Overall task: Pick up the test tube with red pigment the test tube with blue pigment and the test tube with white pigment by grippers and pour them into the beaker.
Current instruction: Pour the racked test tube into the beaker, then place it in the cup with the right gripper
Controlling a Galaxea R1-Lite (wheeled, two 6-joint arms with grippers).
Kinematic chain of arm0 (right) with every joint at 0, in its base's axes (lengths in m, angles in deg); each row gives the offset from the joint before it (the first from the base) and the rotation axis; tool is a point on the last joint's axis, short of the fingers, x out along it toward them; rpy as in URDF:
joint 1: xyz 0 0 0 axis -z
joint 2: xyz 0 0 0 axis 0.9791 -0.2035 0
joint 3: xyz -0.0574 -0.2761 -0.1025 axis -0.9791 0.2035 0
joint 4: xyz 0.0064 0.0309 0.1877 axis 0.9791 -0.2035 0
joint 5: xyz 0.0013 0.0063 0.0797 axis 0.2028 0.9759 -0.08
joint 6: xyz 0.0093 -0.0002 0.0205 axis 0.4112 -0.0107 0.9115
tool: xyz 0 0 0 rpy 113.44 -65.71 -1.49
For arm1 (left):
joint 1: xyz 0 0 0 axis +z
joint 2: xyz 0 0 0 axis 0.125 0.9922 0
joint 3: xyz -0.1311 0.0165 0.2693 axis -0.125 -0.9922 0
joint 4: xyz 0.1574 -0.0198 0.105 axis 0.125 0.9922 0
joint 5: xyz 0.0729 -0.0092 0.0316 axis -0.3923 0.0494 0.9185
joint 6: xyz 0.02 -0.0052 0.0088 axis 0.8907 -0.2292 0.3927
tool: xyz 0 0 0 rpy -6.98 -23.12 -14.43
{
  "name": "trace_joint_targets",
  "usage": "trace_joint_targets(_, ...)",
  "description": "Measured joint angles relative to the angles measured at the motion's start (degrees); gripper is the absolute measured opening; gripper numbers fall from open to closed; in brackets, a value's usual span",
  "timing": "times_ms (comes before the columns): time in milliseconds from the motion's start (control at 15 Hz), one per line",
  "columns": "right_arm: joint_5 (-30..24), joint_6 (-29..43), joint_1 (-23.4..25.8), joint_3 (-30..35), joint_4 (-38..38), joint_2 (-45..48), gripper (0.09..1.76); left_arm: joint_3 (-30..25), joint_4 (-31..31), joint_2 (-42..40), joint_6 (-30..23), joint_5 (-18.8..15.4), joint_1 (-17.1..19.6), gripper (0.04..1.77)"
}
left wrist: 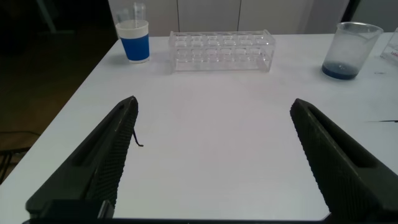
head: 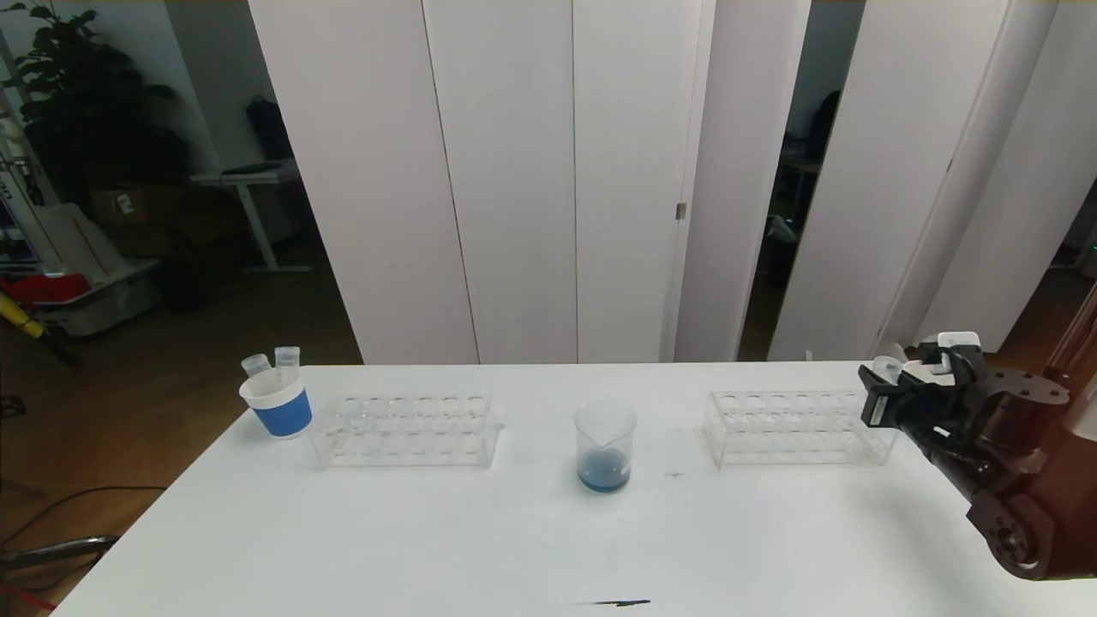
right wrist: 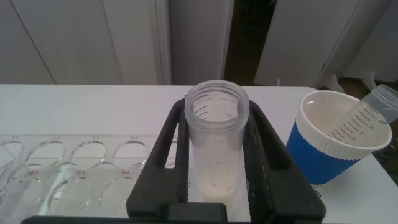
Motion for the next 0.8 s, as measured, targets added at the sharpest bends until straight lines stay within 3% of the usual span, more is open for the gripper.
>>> trace_joint_targets(467,0.2,-0.9,0.0,-2.0,-0.5,5.4,0.58,0.0,0.0,0.0,0.0,0.0,0.0,1.75)
trace_joint_targets(667,0.3,-1.3,0.0,-4.9,-6.2,8.2,0.58,0.0,0.0,0.0,0.0,0.0,0.0,1.75)
trace_joint_targets(800,0.3,-1.4,-0.1,-8.5,-14.2,10.6,0.58,0.0,0.0,0.0,0.0,0.0,0.0,1.75)
